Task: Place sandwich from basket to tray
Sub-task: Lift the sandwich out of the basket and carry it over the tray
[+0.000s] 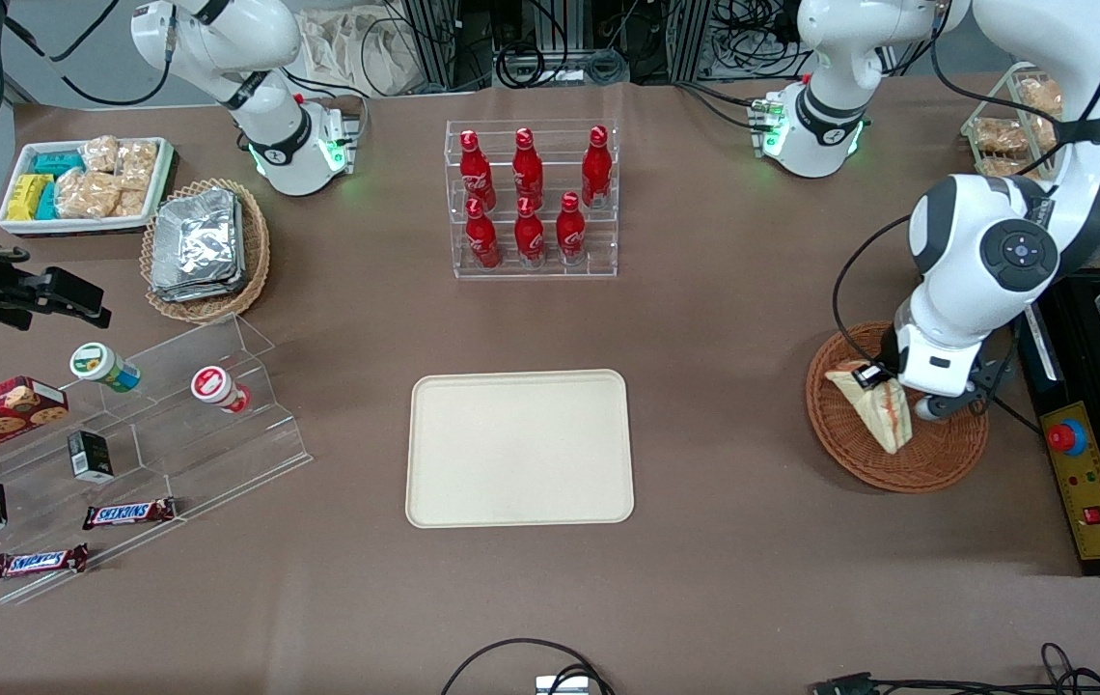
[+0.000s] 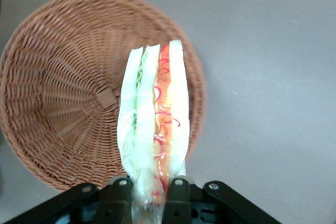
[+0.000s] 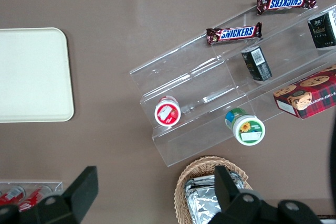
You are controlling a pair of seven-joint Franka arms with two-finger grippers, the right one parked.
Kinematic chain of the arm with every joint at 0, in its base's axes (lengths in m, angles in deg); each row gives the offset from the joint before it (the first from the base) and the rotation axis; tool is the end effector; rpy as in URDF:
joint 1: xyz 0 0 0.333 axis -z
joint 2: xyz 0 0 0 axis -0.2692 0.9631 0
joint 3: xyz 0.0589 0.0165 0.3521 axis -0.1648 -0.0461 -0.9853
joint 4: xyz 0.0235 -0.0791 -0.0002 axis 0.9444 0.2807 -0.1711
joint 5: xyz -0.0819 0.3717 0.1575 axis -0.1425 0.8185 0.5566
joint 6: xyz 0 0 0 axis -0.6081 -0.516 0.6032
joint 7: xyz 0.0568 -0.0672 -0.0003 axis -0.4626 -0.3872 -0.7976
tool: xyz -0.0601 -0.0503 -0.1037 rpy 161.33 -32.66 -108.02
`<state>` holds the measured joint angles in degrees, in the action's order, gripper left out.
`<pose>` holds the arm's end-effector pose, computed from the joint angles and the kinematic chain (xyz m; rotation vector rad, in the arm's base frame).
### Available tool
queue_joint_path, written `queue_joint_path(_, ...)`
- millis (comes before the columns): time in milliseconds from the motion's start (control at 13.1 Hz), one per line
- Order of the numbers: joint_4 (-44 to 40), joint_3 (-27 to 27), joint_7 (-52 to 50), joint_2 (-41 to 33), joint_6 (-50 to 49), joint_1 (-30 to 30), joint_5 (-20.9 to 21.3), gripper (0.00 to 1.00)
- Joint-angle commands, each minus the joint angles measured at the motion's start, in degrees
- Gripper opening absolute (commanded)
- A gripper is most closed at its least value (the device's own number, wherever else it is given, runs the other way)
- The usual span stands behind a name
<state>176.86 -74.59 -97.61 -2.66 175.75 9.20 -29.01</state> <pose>0.5809 -0.0757 0.3667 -3.0503 -0.6025 -0.0698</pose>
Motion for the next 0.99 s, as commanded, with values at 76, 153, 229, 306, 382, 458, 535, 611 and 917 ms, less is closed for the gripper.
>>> queue_joint_path(76,-4.3,2.7,6.8,0.1,-2.1,-0.3,0.7,0.16)
queue_joint_path(153,-5.5,4.4,7.2,0.3,-2.4,-0.3,0.7,0.16)
queue_joint_path(229,-7.1,5.5,7.4,0.5,-3.1,-0.2,0.7,0.15)
queue_joint_path(306,-8.7,7.0,7.3,0.8,-3.8,-0.2,0.7,0.15)
queue_joint_path(382,-10.0,8.3,7.3,1.0,-4.4,-0.2,0.7,0.13)
queue_joint_path(458,-11.2,9.7,7.3,1.2,-4.9,-0.2,0.7,0.13)
queue_joint_path(535,-12.8,11.2,7.3,1.9,-5.2,-0.2,0.7,0.11)
queue_joint_path(611,-14.8,12.4,7.2,2.9,-5.9,0.1,0.7,0.11)
queue_joint_path(917,-24.2,12.9,6.8,7.4,-12.7,6.0,0.9,0.13)
